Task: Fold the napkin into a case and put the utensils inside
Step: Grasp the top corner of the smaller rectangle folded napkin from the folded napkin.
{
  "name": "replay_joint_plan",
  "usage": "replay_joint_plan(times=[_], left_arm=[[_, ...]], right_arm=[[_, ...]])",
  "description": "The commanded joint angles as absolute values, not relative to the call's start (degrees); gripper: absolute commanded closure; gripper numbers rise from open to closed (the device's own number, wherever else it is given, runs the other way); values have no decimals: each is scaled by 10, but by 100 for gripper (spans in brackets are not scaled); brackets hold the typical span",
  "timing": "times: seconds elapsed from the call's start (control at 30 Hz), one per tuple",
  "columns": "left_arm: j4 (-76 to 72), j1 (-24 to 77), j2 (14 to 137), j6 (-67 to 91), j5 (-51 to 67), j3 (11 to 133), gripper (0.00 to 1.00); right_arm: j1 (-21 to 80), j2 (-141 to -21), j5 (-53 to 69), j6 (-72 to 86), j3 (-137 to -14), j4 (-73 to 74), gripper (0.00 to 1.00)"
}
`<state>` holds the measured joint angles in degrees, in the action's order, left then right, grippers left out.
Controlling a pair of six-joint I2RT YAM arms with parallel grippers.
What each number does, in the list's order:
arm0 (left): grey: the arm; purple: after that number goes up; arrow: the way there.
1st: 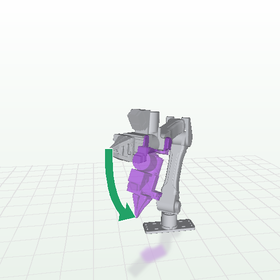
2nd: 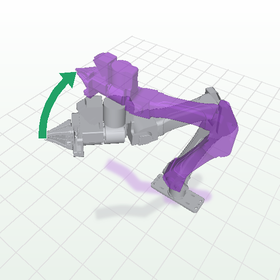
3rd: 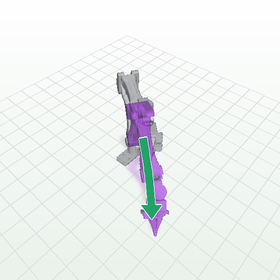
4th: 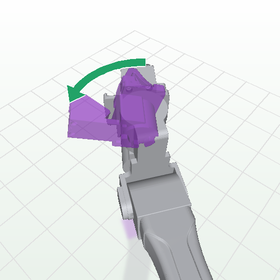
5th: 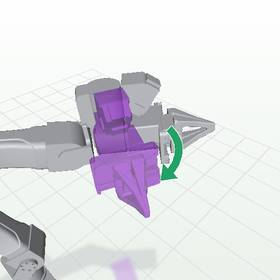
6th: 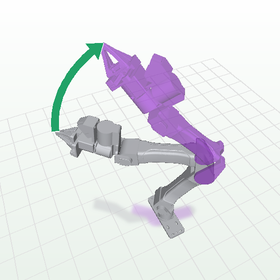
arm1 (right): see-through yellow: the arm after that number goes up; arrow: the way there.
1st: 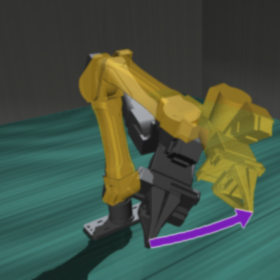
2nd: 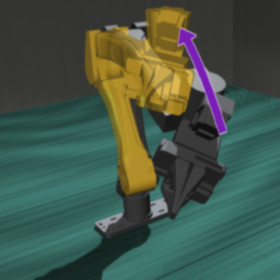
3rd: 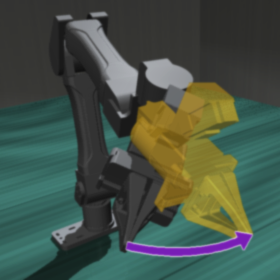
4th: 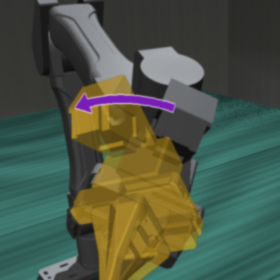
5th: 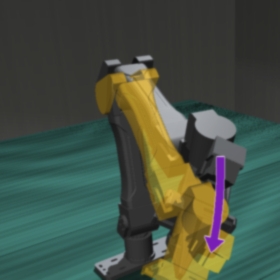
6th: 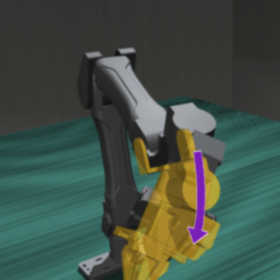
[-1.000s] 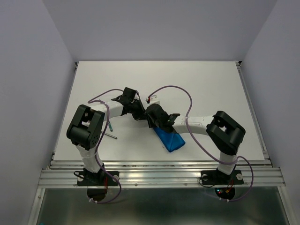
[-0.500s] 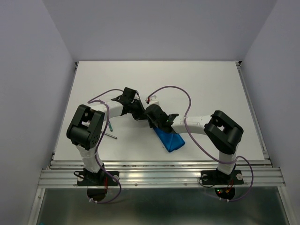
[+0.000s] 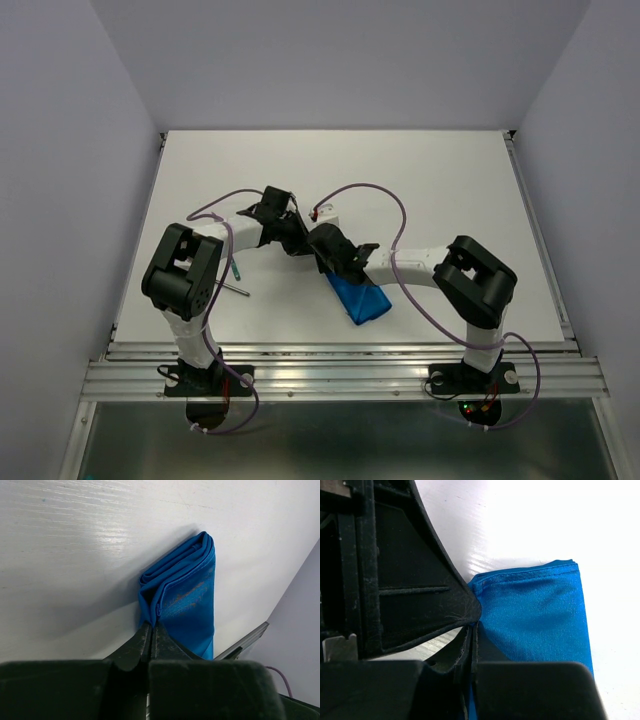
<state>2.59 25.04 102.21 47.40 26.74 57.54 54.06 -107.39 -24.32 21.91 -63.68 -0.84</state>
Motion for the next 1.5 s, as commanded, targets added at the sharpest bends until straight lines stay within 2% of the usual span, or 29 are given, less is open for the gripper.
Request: replay_joint_plan(times=[0.0, 0.03, 0.07, 0.13, 0.17, 0.23, 0.27, 0.37, 0.73, 1.0, 1.27, 1.47], left_arm=[[25, 251, 978, 455, 278, 565, 88], [25, 251, 975, 453, 276, 563, 84], [25, 250, 970, 450, 273, 563, 74], [25, 248, 961, 441, 273, 561, 64], [25, 247, 956, 438, 273, 559, 54], [25, 242, 945, 429, 274, 557, 47], [25, 240, 940, 426, 276, 556, 39], [25, 233, 924, 413, 279, 554, 31], [17, 211, 904, 392, 285, 512, 35], [4, 211, 900, 389, 288, 483, 36], [4, 217, 907, 375, 282, 470, 54], [4, 228, 920, 366, 288, 478, 59]], right_arm=[[541, -1056, -264, 221, -627, -44, 99], [541, -1051, -258, 221, -621, -47, 99], [541, -1042, -251, 221, -615, -54, 99], [533, -1032, -227, 225, -597, -62, 99], [527, -1027, -216, 229, -590, -73, 99], [521, -1010, -186, 233, -569, -84, 99], [521, -1005, -177, 234, -563, -95, 99], [516, -987, -146, 234, -545, -104, 99], [488, -957, -62, 257, -519, -107, 99], [449, -941, 57, 270, -502, -109, 99], [416, -932, 135, 282, -499, -113, 99], [397, -926, 171, 287, -496, -113, 99]])
